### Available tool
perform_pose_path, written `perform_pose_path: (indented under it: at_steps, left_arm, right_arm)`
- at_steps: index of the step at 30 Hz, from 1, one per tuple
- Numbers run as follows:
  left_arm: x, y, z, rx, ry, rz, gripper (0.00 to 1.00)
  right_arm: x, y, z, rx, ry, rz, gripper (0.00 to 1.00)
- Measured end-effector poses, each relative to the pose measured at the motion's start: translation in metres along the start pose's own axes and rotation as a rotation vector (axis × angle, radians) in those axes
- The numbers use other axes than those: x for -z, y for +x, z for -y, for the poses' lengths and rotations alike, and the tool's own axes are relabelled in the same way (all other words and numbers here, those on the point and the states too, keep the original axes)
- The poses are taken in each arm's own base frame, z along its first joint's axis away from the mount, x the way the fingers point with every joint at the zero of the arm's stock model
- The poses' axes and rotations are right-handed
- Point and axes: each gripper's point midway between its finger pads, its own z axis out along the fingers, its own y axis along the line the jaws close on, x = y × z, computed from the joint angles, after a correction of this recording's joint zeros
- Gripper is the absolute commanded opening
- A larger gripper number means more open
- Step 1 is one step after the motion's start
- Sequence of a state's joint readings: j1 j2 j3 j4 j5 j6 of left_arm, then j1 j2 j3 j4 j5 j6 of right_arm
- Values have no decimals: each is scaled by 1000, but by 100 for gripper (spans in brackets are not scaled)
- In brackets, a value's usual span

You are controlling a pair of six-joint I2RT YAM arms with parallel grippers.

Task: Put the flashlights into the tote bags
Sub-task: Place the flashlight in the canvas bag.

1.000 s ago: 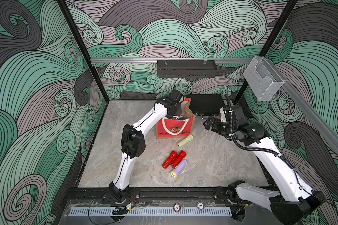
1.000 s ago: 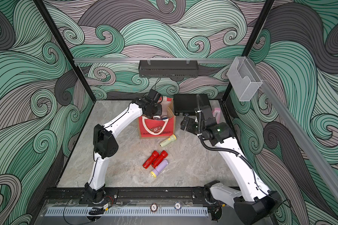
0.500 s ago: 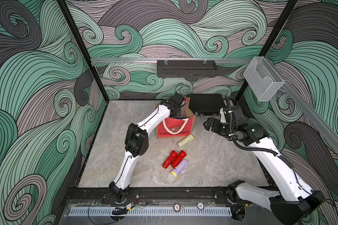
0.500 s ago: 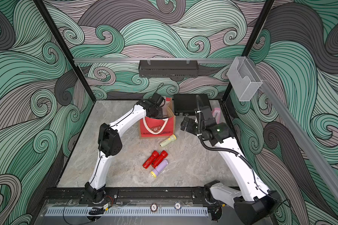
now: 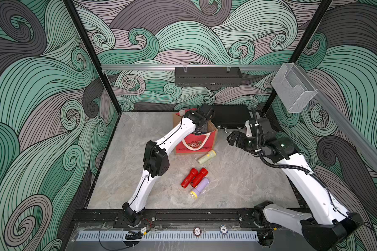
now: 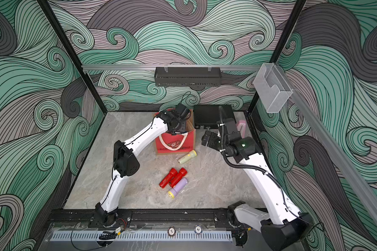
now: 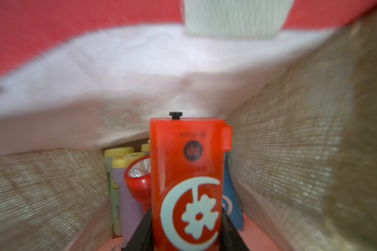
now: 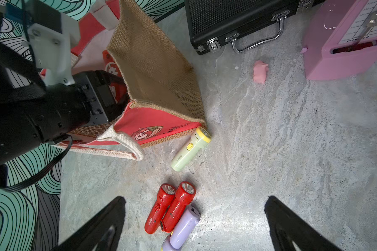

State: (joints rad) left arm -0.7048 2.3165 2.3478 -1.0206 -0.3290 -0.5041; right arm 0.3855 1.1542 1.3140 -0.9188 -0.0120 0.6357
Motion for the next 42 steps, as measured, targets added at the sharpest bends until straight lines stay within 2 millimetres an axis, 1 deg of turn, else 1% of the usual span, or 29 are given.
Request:
perform_pose_path:
  at_steps: [3,7,14,15,16,18,21,23,25,26,28,30,31,33,36,39,42]
  left_arm:
    - [-18,11,-1,-12,-21,-37,0]
    - [-37,21,-4,-11,-39,-72,0]
    - [-44,22,-5,8,-23,-87,0]
    - [-44,22,-5,11,-20,-89,3]
    - [-45,23,-6,14,-20,-92,9]
    - [-46,23,-6,18,-20,-95,25]
    - [-46,24,-7,21,-20,-97,39]
    - [-45,24,-8,22,-19,-99,50]
    - [-41,23,-8,20,-11,-97,62]
    - [-37,21,-8,19,-6,-89,68]
    - [-22,11,-9,24,15,-61,80]
    - [-2,-3,-9,32,46,-17,87]
    - [10,-10,-10,41,59,5,88]
    - [39,-26,-12,59,93,61,89]
    - [84,-45,-15,85,151,139,89]
    - [121,-50,-21,99,199,189,91]
    - [147,-40,-28,102,241,206,93]
  right_arm:
    - [1,0,0,0,-1,1,100]
    - [5,2,2,0,0,1,99]
    - [5,4,3,1,5,-6,100]
    - [5,4,3,1,6,-7,100]
    - [5,4,3,1,6,-7,100]
    - [4,6,4,0,9,-12,100]
    - [0,10,8,-2,19,-25,100]
    - [-3,13,10,-6,26,-34,100]
    - [-5,17,12,-12,31,-41,100]
    - [-5,18,14,-16,33,-43,100]
    - [-6,21,15,-26,35,-46,100]
    - [-6,24,17,-35,36,-47,100]
    - [-6,25,18,-40,37,-49,100]
    - [-7,27,20,-51,39,-52,100]
    - [-9,31,22,-62,41,-61,100]
    - [-15,37,24,-79,40,-77,100]
    - [-24,46,28,-97,46,-101,100]
